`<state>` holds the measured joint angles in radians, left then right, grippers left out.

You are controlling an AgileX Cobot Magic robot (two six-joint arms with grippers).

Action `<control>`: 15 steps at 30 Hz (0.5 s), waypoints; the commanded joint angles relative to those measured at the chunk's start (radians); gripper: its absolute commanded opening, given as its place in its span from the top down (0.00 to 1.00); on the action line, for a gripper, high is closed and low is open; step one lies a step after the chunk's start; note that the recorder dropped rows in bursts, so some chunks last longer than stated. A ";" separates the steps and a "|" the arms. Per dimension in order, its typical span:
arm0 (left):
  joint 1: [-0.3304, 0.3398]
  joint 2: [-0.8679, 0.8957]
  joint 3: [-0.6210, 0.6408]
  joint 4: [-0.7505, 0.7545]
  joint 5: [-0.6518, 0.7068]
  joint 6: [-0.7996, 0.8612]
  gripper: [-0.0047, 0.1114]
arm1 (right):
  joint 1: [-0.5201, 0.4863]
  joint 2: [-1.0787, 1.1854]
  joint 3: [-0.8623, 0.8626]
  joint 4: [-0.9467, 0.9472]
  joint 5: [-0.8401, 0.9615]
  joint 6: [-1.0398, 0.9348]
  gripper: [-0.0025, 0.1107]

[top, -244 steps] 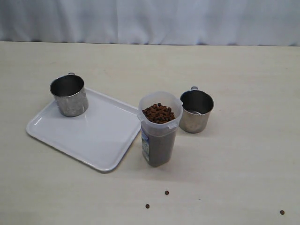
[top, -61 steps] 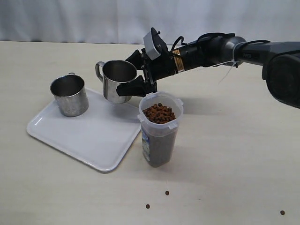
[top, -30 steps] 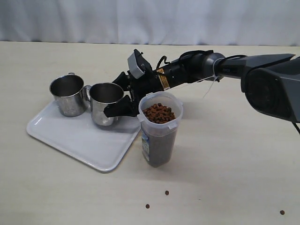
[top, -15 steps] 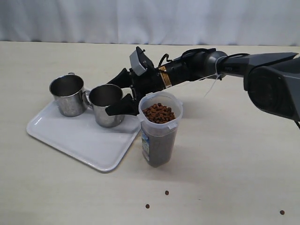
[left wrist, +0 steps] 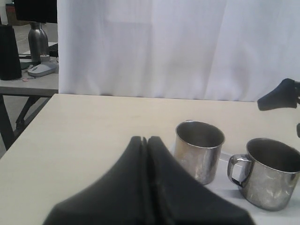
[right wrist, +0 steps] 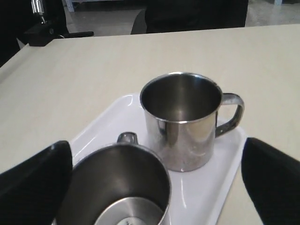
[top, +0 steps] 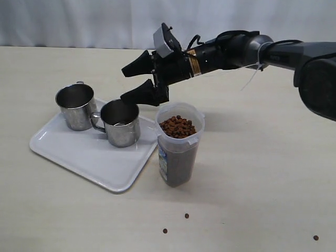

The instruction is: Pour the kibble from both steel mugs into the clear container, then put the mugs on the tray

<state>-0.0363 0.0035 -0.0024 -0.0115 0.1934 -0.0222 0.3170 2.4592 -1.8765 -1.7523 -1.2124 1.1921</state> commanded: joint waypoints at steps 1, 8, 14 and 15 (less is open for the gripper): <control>0.001 -0.003 0.002 0.000 -0.005 0.000 0.96 | -0.022 -0.077 -0.004 0.008 -0.009 0.043 0.34; 0.001 -0.003 0.002 0.000 -0.005 0.000 0.96 | -0.201 -0.245 -0.004 0.008 -0.009 0.526 0.83; 0.001 -0.003 0.002 0.000 -0.008 0.000 0.96 | -0.454 -0.412 0.276 0.066 -0.009 0.586 0.93; 0.001 -0.003 0.002 0.000 -0.008 0.000 0.96 | -0.484 -0.460 0.376 0.084 0.027 0.532 0.93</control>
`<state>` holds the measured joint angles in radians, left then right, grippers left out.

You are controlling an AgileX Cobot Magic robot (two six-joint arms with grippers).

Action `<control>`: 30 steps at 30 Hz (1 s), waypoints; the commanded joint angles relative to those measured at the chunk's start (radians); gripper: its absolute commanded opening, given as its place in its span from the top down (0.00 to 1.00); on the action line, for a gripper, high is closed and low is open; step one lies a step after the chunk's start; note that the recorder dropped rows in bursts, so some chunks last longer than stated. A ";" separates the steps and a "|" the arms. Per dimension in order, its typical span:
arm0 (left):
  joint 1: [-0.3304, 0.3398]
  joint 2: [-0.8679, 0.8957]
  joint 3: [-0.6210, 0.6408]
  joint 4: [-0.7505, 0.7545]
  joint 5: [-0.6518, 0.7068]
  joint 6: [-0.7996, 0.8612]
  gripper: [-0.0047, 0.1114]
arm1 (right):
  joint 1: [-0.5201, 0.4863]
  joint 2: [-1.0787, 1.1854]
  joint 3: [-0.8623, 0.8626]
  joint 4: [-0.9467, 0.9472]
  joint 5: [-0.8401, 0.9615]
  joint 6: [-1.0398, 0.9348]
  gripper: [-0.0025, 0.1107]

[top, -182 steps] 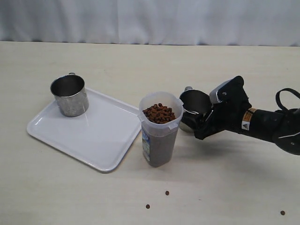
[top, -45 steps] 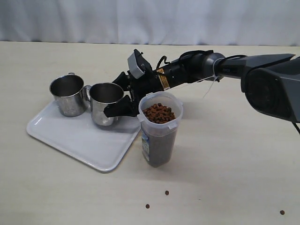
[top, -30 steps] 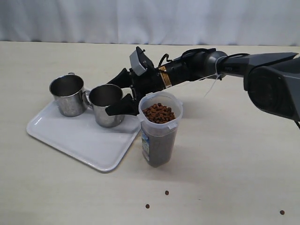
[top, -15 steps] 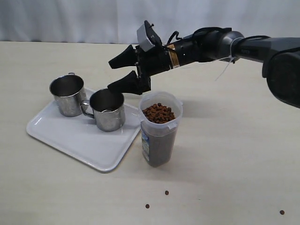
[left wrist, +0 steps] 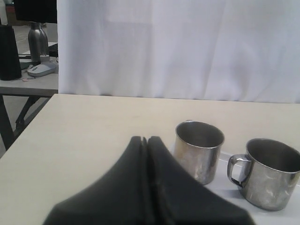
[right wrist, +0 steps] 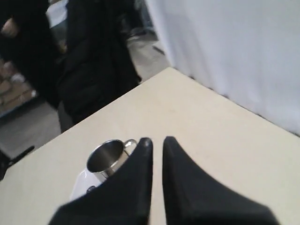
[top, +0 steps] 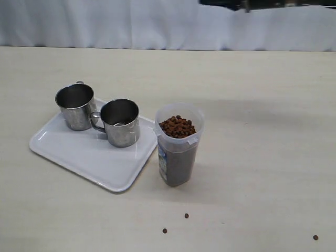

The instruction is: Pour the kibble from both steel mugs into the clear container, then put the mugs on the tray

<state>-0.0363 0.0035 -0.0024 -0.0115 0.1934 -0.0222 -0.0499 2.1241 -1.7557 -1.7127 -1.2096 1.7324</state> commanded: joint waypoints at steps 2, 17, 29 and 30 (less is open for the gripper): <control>0.001 -0.003 0.002 0.000 -0.008 0.000 0.96 | -0.156 -0.229 0.452 0.096 0.151 -0.138 0.93; 0.001 -0.003 0.002 0.000 -0.008 0.000 0.96 | -0.197 -1.225 1.556 0.874 0.548 -1.075 0.93; 0.001 -0.003 0.002 0.000 -0.008 0.000 0.96 | -0.192 -1.561 1.669 0.894 0.609 -0.850 0.94; 0.001 -0.003 0.002 0.000 -0.008 0.000 0.96 | -0.192 -1.572 1.669 0.894 0.609 -0.850 0.94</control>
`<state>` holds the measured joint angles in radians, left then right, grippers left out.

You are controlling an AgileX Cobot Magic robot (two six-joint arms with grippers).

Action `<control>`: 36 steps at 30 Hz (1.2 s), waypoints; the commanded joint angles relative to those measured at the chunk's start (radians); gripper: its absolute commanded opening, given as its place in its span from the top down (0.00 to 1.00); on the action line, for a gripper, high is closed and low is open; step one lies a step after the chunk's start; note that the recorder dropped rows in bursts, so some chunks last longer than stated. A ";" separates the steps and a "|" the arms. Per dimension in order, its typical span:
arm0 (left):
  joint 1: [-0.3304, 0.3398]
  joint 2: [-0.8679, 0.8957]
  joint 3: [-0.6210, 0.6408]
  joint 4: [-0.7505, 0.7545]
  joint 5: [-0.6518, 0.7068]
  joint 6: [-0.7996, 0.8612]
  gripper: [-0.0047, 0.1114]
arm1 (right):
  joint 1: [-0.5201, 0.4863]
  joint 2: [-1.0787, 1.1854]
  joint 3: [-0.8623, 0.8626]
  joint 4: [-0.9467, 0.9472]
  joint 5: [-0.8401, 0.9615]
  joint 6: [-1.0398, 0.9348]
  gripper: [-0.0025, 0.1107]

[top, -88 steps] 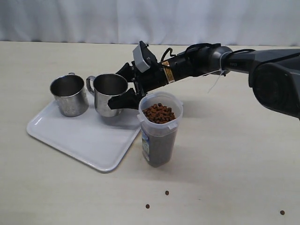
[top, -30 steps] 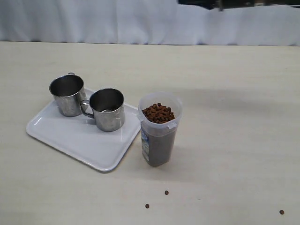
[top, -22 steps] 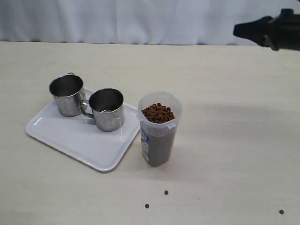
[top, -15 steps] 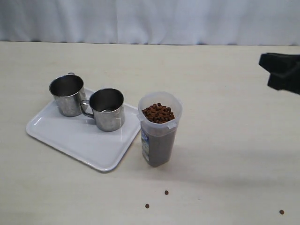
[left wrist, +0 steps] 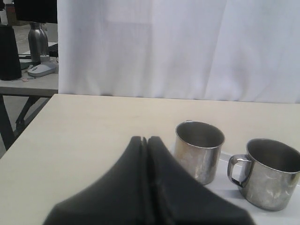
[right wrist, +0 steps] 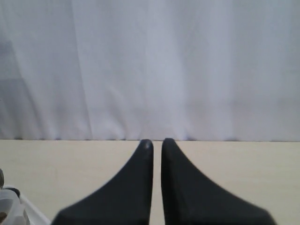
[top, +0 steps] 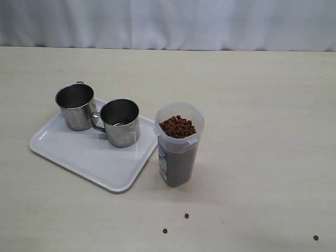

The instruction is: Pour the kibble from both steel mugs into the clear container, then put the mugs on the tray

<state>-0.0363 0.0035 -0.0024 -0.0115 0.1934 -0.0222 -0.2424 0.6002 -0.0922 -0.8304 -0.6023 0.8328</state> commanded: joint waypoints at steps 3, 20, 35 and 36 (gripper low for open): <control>0.001 -0.003 0.002 0.000 -0.008 0.000 0.96 | 0.000 -0.068 0.005 0.011 0.002 0.049 0.94; 0.001 -0.003 0.002 0.000 -0.005 0.000 0.96 | 0.262 -0.239 0.005 0.048 0.082 0.049 0.94; 0.001 -0.003 0.002 0.000 -0.005 0.000 0.96 | 0.339 -0.548 0.005 0.048 0.090 0.030 0.94; 0.001 -0.003 0.002 0.000 -0.005 0.000 0.96 | 0.339 -0.565 0.007 0.048 0.118 0.018 0.94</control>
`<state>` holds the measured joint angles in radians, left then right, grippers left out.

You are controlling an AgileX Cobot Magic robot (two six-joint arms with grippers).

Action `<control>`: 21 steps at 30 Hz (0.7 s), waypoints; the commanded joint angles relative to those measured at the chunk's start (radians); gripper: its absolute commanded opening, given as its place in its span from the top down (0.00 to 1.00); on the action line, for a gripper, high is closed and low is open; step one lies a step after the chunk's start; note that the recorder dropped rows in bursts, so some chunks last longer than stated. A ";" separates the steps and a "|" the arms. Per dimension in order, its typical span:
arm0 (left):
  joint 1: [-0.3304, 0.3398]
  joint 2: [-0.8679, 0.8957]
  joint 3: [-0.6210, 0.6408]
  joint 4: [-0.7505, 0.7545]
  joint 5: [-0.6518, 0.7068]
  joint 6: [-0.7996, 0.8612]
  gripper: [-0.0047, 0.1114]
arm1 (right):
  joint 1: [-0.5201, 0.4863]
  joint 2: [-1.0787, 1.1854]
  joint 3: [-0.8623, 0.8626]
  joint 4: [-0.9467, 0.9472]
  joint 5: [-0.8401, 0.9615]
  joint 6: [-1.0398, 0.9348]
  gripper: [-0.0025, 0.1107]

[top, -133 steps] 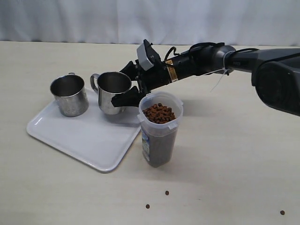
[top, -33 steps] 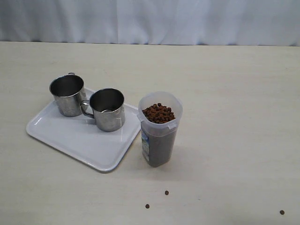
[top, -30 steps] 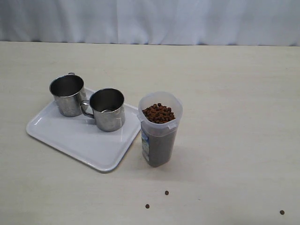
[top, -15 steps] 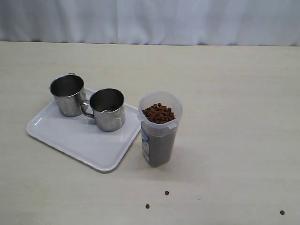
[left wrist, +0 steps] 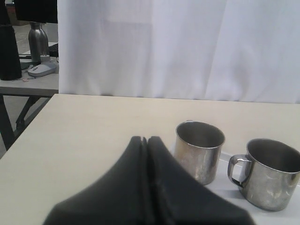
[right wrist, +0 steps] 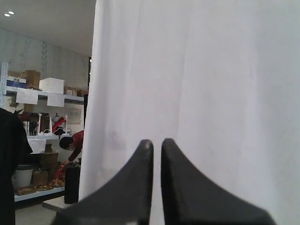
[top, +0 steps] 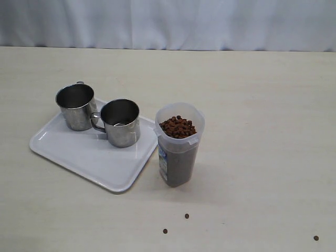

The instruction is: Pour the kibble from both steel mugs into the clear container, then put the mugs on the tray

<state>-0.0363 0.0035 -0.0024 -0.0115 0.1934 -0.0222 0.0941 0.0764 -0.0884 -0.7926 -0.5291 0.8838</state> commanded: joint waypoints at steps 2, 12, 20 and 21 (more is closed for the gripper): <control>0.001 -0.003 0.002 0.000 -0.005 0.000 0.96 | 0.033 -0.076 0.045 0.204 0.201 -0.127 0.94; 0.001 -0.003 0.002 0.000 -0.013 0.000 0.96 | 0.042 -0.076 0.088 0.674 0.716 -0.884 0.94; 0.001 -0.003 0.002 0.000 -0.013 0.000 0.96 | -0.039 -0.076 0.088 0.662 0.712 -0.828 0.94; 0.001 -0.003 0.002 0.000 -0.013 0.000 0.96 | -0.047 -0.076 0.088 0.672 0.712 -0.828 0.94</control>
<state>-0.0363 0.0035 -0.0024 -0.0115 0.1934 -0.0222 0.0712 0.0029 -0.0029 -0.1320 0.1790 0.0499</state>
